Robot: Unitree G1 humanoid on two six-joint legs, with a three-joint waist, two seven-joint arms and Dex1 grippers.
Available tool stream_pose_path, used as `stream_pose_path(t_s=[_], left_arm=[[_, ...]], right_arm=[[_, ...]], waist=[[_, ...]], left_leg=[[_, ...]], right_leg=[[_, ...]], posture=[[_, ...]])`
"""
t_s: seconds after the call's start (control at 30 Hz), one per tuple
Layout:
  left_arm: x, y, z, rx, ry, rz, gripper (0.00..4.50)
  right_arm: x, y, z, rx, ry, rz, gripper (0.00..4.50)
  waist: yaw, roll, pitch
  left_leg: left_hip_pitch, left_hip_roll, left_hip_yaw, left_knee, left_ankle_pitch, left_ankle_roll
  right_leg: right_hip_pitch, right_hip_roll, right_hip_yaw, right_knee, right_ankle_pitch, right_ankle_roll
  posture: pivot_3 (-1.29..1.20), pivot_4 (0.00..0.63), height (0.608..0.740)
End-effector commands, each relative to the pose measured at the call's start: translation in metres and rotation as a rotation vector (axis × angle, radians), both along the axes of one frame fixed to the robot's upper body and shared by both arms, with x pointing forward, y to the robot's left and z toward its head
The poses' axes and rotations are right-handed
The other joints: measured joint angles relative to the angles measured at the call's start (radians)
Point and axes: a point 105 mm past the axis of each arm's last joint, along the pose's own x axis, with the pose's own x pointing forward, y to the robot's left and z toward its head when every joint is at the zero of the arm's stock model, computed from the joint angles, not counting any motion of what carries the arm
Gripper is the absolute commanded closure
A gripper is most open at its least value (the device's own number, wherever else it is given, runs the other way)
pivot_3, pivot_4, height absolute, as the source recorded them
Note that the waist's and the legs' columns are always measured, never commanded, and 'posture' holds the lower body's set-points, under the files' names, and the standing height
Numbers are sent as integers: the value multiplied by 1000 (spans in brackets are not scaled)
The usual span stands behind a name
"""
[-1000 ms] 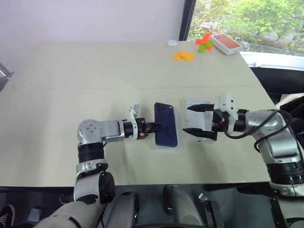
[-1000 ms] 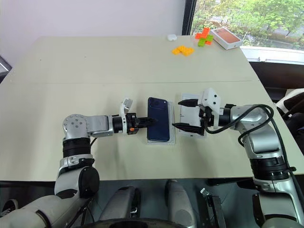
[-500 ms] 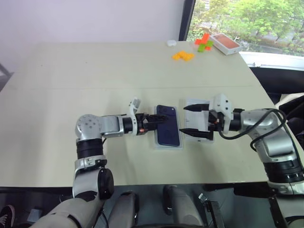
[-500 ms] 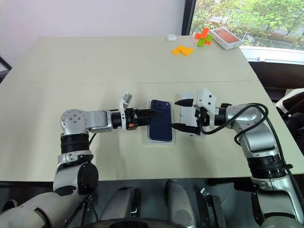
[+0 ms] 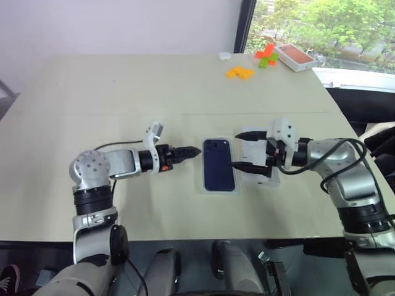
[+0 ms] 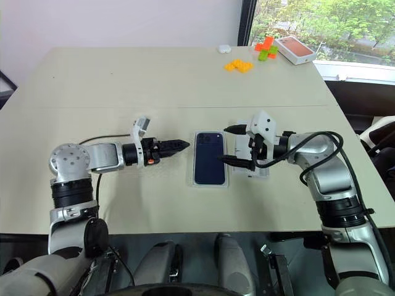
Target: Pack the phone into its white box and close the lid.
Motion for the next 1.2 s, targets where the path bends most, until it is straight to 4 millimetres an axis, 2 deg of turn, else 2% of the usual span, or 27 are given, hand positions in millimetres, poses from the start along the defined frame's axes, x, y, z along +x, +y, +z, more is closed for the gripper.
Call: stream_pose_path(t_s=[0.03, 0.1, 0.23, 0.33, 0.43, 0.53, 0.8, 0.9, 1.07, 1.2], left_arm=[[2, 0, 8, 28, -138, 2, 420], [2, 5, 18, 72, -296, -10, 420], [2, 16, 21, 216, -540, -61, 420], [0, 21, 27, 203, -629, -96, 420], [2, 23, 31, 219, -707, -94, 420], [5, 25, 27, 234, -713, -80, 420], [6, 23, 23, 220, -707, -78, 420], [5, 19, 21, 218, -709, -81, 420], [6, 19, 17, 220, -695, -72, 420], [8, 18, 23, 183, -673, -44, 420]], right_arm=[[7, 2, 10, 20, -46, -23, 0], [11, 2, 10, 1, -55, -45, 0], [27, -12, -4, -117, 42, -184, 0], [45, -13, 1, -102, 102, -351, 0], [51, -10, 2, -122, 134, -461, 0], [56, -22, -2, -99, 198, -650, 0], [48, -37, -5, -177, 187, -803, 0], [44, -35, -18, -169, 254, -824, 0], [46, -29, -18, -133, 266, -851, 0], [46, -21, -22, -107, 292, -867, 0]], waist=[[0, 0, 0], [-1, 0, 0], [0, 1, 0], [0, 1, 0], [0, 1, 0], [2, 1, 0], [0, 1, 0], [-1, 1, 0], [-3, 1, 0], [-3, 1, 0]], left_leg=[[0, 0, 0, 0, 0, 0], [0, 0, 0, 0, 0, 0], [0, 0, 2, 0, 0, 0], [0, 1, 4, 0, 0, 1], [-1, 1, 4, 0, -1, 2], [-1, 1, 4, 0, -2, 3], [-2, 0, 6, 0, -4, 7], [-2, 0, 6, 0, -4, 8], [-2, 1, 7, 1, -4, 8], [-1, 1, 7, 1, -4, 8]], right_leg=[[0, 0, 0, 0, 0, 0], [0, 0, 0, 0, 0, 0], [-1, 0, 1, 0, -2, -4], [-1, -1, 2, 0, -2, -5], [-2, -1, 2, -1, -2, -5], [-2, -1, 2, -1, -2, -4], [-2, -3, 2, -2, 0, 0], [-2, -2, 1, -2, 0, 0], [-2, -1, 2, -2, 0, 0], [-2, -1, 2, -1, 0, 0]], posture=[[0, 150, 740], [0, 150, 740], [0, 150, 740], [0, 150, 740], [0, 150, 740], [0, 150, 740], [0, 150, 740], [0, 150, 740], [0, 150, 740], [0, 150, 740]])
